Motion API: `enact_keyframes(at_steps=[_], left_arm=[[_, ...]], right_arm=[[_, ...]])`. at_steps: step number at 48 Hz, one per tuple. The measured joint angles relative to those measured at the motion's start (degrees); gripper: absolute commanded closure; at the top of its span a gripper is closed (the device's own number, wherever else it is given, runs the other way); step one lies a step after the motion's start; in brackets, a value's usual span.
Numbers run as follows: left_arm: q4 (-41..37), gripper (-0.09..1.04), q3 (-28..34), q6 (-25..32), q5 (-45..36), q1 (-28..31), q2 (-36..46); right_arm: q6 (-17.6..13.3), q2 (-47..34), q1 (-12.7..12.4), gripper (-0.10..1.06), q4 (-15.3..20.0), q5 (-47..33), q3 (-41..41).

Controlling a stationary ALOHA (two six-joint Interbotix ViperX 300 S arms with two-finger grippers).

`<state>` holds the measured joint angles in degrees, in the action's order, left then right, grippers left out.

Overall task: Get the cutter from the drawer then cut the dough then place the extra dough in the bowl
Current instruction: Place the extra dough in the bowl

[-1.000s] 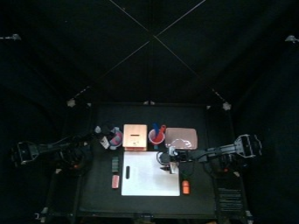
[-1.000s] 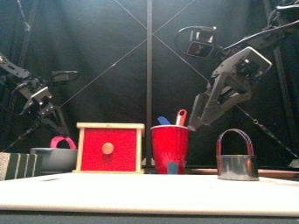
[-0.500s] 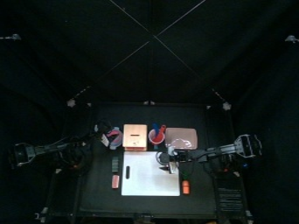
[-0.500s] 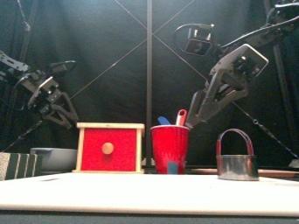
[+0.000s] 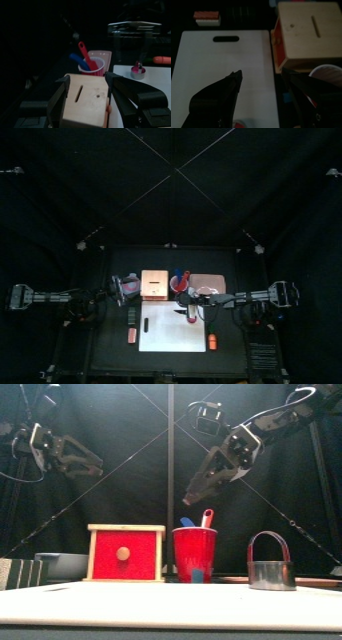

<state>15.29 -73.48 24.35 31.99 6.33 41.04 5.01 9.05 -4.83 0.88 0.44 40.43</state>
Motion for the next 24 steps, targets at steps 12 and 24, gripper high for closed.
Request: enact_keyframes(at_steps=[12,24], left_arm=[[-2.3,0.03,-1.1,-0.2,3.6,-2.5,0.1],[0.4,0.03,-2.1,-0.2,3.8,-2.5,0.1]], right_arm=[[-0.3,0.0,-2.2,0.02,-0.1,-14.7,1.5],[-0.2,-0.1,-2.2,0.02,1.7,-23.6,4.6]])
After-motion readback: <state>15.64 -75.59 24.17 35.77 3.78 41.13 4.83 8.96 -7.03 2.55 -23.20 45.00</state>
